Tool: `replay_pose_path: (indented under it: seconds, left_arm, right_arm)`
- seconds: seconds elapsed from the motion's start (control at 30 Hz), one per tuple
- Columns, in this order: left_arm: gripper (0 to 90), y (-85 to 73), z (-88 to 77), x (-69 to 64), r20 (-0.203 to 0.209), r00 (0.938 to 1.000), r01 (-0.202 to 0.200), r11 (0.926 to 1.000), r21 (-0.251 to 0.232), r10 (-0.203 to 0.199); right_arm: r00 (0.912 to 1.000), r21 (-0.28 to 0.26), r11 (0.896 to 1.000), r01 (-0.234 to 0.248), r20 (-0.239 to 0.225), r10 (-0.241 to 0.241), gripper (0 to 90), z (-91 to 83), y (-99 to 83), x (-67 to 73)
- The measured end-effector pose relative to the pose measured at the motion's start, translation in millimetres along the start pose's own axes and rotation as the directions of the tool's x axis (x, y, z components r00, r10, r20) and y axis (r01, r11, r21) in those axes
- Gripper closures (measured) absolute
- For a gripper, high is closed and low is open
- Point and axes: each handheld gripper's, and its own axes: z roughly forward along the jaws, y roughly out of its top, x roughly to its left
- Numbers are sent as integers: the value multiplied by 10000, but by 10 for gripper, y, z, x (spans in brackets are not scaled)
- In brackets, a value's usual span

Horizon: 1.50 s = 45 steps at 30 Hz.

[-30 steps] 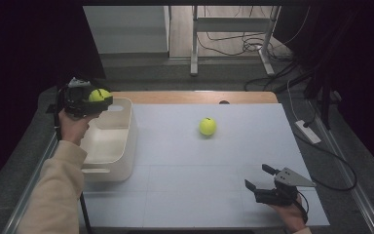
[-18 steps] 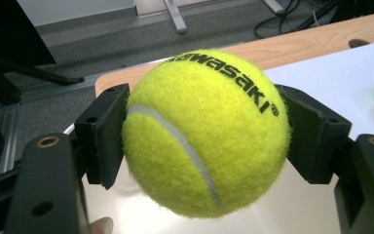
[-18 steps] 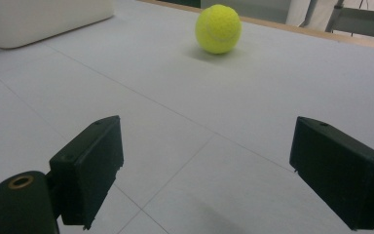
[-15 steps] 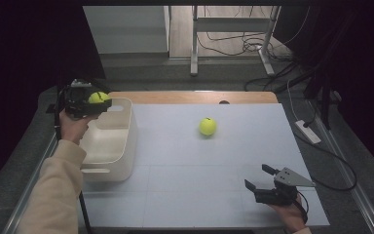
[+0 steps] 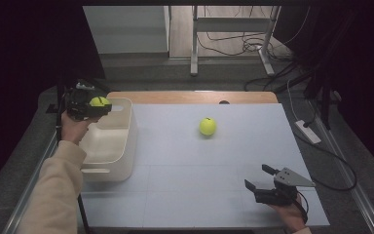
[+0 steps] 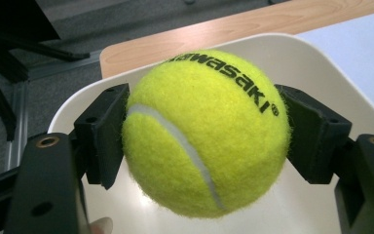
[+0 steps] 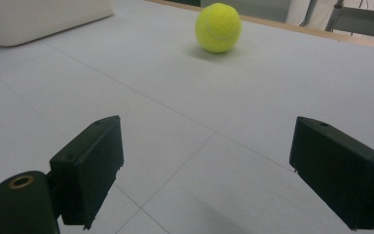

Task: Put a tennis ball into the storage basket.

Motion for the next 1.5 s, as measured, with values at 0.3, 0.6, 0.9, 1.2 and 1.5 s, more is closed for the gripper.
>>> replay_pose_path:
  seconds: [0.3,0.6,0.9,1.2,1.5]
  left_arm:
    - [263,-27,78,11,-174,9998,-125,9983,576,135]
    - [262,-21,73,-6,-181,9996,-198,9984,523,208]
    - [260,-19,60,-3,-233,9996,-139,9989,443,150]
    - [161,1,4,1,-229,9995,222,9998,24,-221]
    - [67,14,-139,-39,534,9980,372,9970,-683,-336]
  right_arm:
    - [10000,-5,10000,7,10,-7,126,0,0,2]
    - [10000,9,10000,12,31,-12,126,0,-2,-6]
    - [10000,12,10000,17,28,-17,125,-1,-1,-3]
    - [10000,11,10000,20,17,-20,126,-2,0,-1]
    - [10000,-3,10000,4,25,-4,125,-1,0,-5]
